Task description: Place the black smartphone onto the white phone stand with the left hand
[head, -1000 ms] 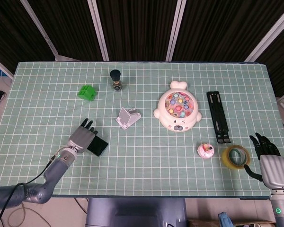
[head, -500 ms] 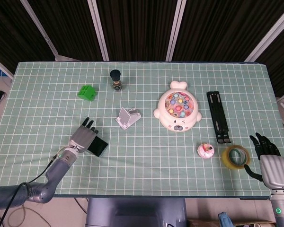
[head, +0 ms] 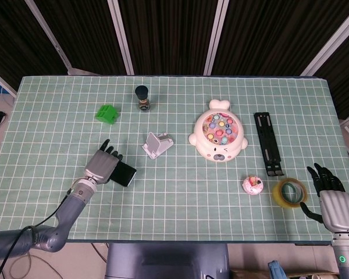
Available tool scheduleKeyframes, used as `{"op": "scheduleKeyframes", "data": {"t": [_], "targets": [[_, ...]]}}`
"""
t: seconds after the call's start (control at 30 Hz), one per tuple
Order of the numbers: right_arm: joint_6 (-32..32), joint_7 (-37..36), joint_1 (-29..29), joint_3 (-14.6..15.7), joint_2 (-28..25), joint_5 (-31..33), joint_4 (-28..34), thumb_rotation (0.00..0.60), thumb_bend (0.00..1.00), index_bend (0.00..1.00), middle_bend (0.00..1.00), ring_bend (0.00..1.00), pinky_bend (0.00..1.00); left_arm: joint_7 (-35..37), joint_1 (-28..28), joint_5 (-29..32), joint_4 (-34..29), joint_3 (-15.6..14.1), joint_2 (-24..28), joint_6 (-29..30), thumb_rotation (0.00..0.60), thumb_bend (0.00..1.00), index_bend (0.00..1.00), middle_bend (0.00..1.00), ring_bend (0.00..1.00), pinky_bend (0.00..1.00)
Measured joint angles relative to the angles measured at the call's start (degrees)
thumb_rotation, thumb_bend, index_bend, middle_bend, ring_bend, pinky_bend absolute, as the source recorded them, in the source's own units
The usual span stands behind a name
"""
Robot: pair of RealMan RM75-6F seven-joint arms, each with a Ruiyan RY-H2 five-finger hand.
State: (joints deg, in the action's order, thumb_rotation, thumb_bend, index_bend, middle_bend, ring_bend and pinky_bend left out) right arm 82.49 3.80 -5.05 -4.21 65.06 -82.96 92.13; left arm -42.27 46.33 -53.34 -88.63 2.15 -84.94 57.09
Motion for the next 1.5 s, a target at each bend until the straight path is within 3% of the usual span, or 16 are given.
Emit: {"op": "scheduleKeyframes", "data": {"t": [0.33, 0.63, 0.9, 1.5], "targets": [[0.0, -0.2, 0.0, 0.0, 0.0, 0.0, 0.0, 0.6, 0.36, 0.07, 0.0, 0.0, 0.15, 7.8, -2.4, 2.0, -2.7, 7.4, -3.7, 8.0, 0.6, 0.3, 0.59, 0.64, 0.17, 0.0], [-0.2, -0.4, -0.1, 0.0, 0.0, 0.0, 0.0, 0.6, 0.36, 0.07, 0.0, 0.0, 0.15, 14.1, -3.0, 6.2, -2.5, 15.5, -12.4, 14.0, 0.6, 0.3, 0.58, 0.63, 0.17, 0.0], [-0.2, -0.9, -0.1, 0.0, -0.1, 0.0, -0.1, 0.6, 0.36, 0.07, 0.0, 0.0, 0.15, 19.9, -1.4, 13.0, -1.0, 24.8, -21.1, 16.5, 0.6, 0.3, 0.58, 0.63, 0.17, 0.0], [-0.4, -1.3, -0.2, 0.0, -0.1, 0.0, -0.2, 0.6, 0.36, 0.07, 0.0, 0.0, 0.15, 27.3, -0.6, 18.3, 0.5, 32.0, -25.2, 16.2, 0.6, 0.3, 0.58, 0.63, 0.17, 0.0]]}}
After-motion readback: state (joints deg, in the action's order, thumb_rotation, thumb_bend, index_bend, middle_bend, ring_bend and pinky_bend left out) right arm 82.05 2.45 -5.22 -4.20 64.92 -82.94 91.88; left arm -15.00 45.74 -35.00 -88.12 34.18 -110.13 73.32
